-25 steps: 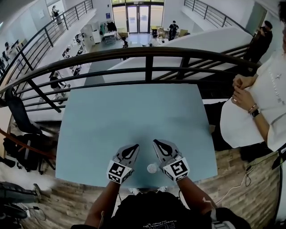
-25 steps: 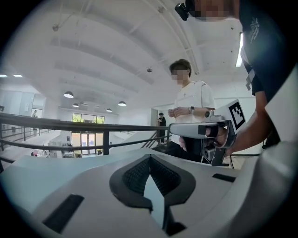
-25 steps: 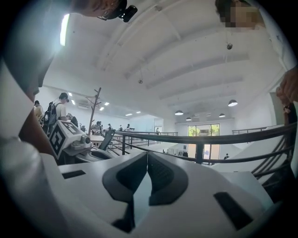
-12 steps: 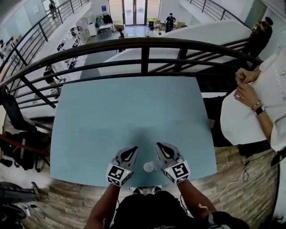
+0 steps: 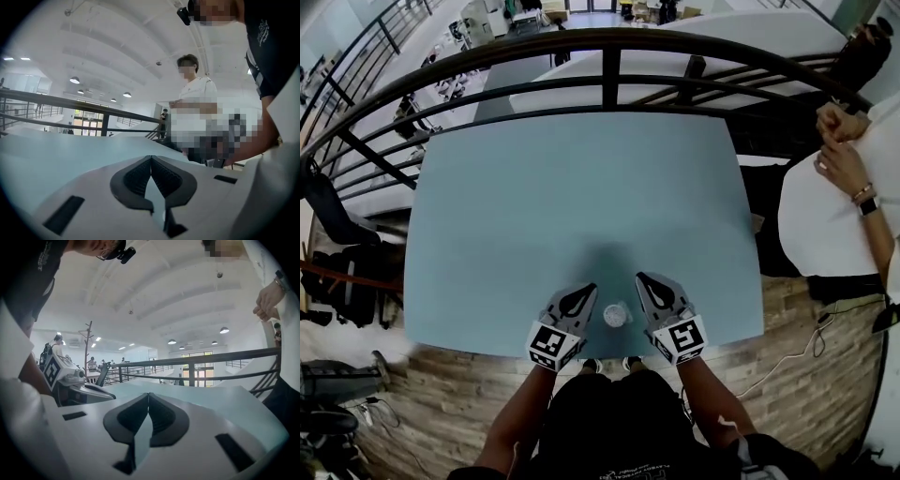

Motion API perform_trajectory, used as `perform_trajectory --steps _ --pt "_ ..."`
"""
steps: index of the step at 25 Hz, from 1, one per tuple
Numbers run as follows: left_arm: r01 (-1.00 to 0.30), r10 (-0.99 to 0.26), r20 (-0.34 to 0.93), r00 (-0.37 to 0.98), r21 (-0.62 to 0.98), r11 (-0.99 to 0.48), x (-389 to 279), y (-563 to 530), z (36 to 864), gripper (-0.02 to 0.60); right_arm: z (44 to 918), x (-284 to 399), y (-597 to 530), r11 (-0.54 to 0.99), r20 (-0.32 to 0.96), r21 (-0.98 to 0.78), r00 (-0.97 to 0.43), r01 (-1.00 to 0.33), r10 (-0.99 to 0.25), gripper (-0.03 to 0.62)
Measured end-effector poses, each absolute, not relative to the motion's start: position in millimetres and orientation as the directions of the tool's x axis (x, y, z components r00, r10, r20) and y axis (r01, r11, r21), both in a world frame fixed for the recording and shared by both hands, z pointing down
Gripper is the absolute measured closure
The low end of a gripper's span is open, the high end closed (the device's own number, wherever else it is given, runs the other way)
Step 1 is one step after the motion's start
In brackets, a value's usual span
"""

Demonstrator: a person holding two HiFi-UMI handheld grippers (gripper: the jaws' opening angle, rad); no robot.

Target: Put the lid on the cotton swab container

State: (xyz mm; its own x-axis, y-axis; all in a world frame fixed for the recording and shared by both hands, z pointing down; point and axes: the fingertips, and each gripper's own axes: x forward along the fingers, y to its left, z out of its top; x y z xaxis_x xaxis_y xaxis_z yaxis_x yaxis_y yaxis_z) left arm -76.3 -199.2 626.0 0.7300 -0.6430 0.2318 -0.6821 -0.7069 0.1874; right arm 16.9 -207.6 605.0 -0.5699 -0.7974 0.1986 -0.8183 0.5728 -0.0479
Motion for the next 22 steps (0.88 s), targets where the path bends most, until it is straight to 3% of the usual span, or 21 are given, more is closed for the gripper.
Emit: perform_trajectory --steps 13,22 --pt "-0.658 -0.595 0.294 0.748 0.205 -0.725 -74.7 -168.1 667.6 0.566 638.8 13.6 -184.7 0.574 0.252 -0.118 -0.584 -0.81 -0.772 0.576" --pt "-0.609 -0.534 0.322 0.782 0.208 -0.766 -68.6 -140.2 683.9 0.381 641.6 9.1 -176.8 0.559 0.235 -0.173 -0.585 -0.811 -0.776 0.576"
